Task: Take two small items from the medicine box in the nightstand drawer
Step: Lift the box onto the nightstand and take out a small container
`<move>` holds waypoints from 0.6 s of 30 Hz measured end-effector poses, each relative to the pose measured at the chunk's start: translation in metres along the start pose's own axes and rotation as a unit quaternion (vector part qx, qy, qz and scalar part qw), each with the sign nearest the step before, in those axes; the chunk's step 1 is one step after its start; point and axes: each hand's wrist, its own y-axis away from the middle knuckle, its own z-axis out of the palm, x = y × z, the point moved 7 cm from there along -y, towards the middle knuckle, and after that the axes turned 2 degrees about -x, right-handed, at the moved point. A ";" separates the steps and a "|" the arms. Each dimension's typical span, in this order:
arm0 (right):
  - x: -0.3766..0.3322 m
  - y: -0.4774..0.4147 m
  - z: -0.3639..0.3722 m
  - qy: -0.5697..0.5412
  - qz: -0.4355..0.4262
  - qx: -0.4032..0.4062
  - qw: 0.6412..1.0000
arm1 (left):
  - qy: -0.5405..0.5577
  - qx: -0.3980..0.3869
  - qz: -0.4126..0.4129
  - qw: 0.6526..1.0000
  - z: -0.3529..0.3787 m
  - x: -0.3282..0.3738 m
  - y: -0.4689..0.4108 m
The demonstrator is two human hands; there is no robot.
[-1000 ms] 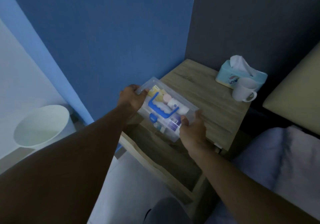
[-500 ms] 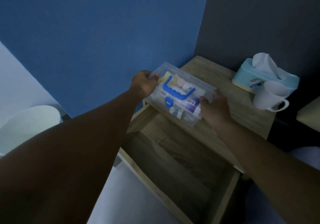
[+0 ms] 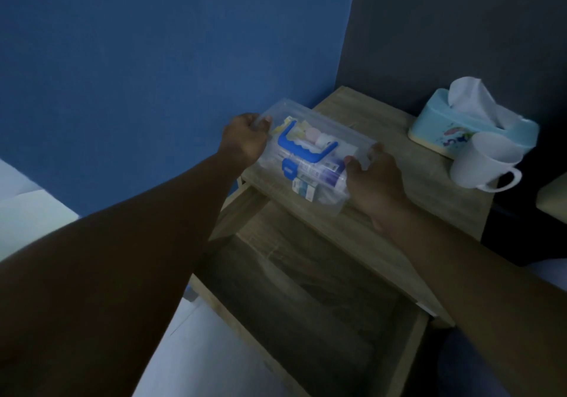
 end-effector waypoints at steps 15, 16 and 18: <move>-0.026 0.012 -0.015 0.283 -0.244 -0.151 0.915 | 0.204 -0.064 -0.210 0.954 0.045 -0.038 0.080; -0.023 0.009 -0.014 0.294 -0.239 -0.157 0.912 | 0.258 -0.072 -0.223 0.937 0.051 -0.037 0.083; -0.018 0.007 -0.012 0.313 -0.239 -0.158 0.906 | 0.314 -0.070 -0.235 0.917 0.058 -0.034 0.086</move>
